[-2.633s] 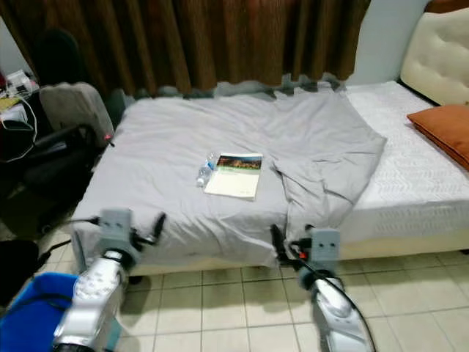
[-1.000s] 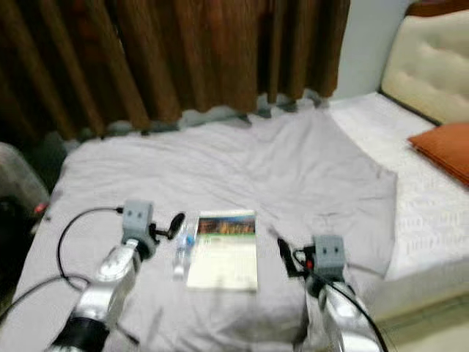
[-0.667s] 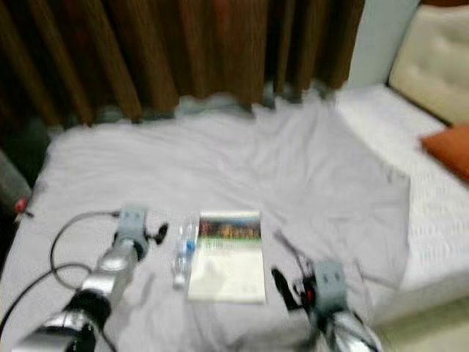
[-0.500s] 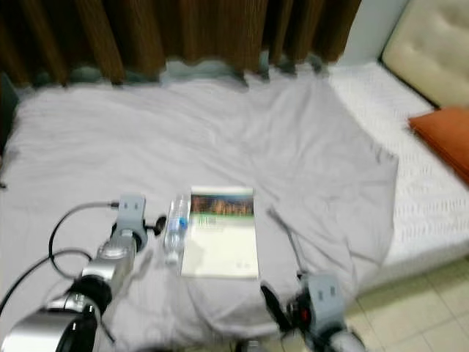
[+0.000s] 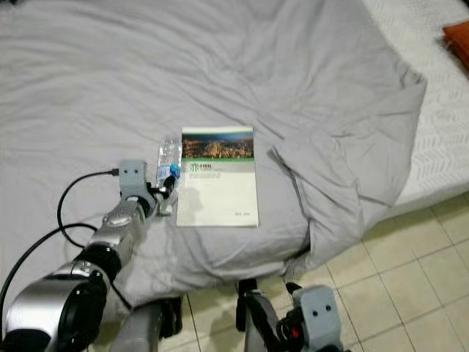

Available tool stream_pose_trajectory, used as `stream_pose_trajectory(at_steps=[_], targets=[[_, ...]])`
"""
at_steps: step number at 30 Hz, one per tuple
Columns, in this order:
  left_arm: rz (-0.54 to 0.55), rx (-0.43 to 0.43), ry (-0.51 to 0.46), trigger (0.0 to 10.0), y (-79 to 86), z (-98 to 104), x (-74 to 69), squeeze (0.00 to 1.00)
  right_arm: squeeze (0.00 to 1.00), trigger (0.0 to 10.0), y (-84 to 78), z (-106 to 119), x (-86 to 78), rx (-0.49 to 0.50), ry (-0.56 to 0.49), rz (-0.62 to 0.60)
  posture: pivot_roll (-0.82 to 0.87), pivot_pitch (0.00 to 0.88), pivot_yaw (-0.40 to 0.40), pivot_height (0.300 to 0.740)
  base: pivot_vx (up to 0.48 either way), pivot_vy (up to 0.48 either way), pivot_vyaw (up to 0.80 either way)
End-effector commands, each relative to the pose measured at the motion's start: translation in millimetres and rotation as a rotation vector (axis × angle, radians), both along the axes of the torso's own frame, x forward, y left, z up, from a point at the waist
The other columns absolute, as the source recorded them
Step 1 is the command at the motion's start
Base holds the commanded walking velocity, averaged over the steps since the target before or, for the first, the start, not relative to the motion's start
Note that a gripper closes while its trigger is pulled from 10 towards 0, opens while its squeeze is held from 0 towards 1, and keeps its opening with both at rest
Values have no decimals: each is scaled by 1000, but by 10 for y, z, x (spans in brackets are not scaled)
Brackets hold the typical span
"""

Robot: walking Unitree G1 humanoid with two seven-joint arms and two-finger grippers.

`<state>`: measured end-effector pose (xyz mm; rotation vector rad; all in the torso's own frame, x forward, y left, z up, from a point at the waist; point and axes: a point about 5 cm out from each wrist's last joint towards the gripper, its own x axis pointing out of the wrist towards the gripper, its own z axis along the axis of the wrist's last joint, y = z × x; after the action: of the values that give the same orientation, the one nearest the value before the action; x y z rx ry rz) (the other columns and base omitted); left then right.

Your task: Clean up the room

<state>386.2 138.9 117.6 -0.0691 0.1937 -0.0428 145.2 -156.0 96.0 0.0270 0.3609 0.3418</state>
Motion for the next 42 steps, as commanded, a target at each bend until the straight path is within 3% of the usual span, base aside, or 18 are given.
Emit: stream_pose_trajectory(at_steps=[1, 8, 12, 15, 17, 20, 21, 25, 28, 29, 35, 37, 40, 42], targets=[[-6, 25, 71, 10000, -41, -165, -70, 0, 0, 10000, 13, -2, -120, -5, 39, -25, -358, 654, -30, 740, 0, 0, 0], [-15, 39, 98, 10000, -109, -187, -75, 0, 0, 10000, 48, 33, -224, -4, 60, -30, -387, 683, -41, 740, 0, 0, 0], [-41, 117, 114, 10000, -148, -217, -89, 0, 0, 10000, 36, 49, -300, -9, 80, -34, -411, 704, -54, 740, 0, 0, 0], [-27, 230, 121, 10000, -112, -236, -97, 0, 0, 10000, 25, 55, -391, -14, 106, -43, -419, 716, -60, 740, 0, 0, 0], [-23, 208, 125, 10000, -112, -234, -95, 0, 0, 10000, 36, 61, -414, -14, 113, -44, -421, 716, -61, 740, 0, 0, 0], [-40, 55, 141, 10000, -185, -217, -85, 0, 0, 10000, 37, 68, -438, -15, 121, -46, -422, 721, -64, 740, 0, 0, 0], [-40, 55, 141, 10000, -185, -217, -85, 0, 0, 10000, 37, 68, -438, -15, 121, -46, -422, 721, -64, 740, 0, 0, 0], [-59, 141, 152, 10000, -197, -229, -89, 0, 0, 10000, 28, 57, -450, -19, 129, -48, -421, 723, -61, 740, 0, 0, 0], [-7, 216, 165, 10000, -96, -246, -93, 0, 0, 10000, 34, 51, -441, -19, 132, -49, -416, 720, -59, 740, 0, 0, 0], [7, 214, 166, 0, -67, -246, -92, 0, 0, 10000, 37, 49, -438, -19, 133, -49, -416, 719, -59, 740, 0, 0, 0], [22, 156, 164, 0, -47, -248, -93, 0, 0, 10000, 32, 10, -412, -23, 137, -48, -408, 706, -48, 740, 0, 0, 0], [31, 104, 148, 0, -38, -246, -96, 0, 0, 10000, 4, -41, -311, -23, 123, -60, -383, 655, -31, 740, 0, 0, 0], [30, 109, 136, 0, -12, -249, -101, 0, 0, 10000, -21, -54, -215, -2, 109, -83, -360, 622, -19, 740, 0, 0, 0], [34, 99, 120, 0, 48, -262, -114, 0, 0, 10000, -54, -105, -73, 14, 93, -102, -305, 543, 11, 740, 0, 0, 0]])
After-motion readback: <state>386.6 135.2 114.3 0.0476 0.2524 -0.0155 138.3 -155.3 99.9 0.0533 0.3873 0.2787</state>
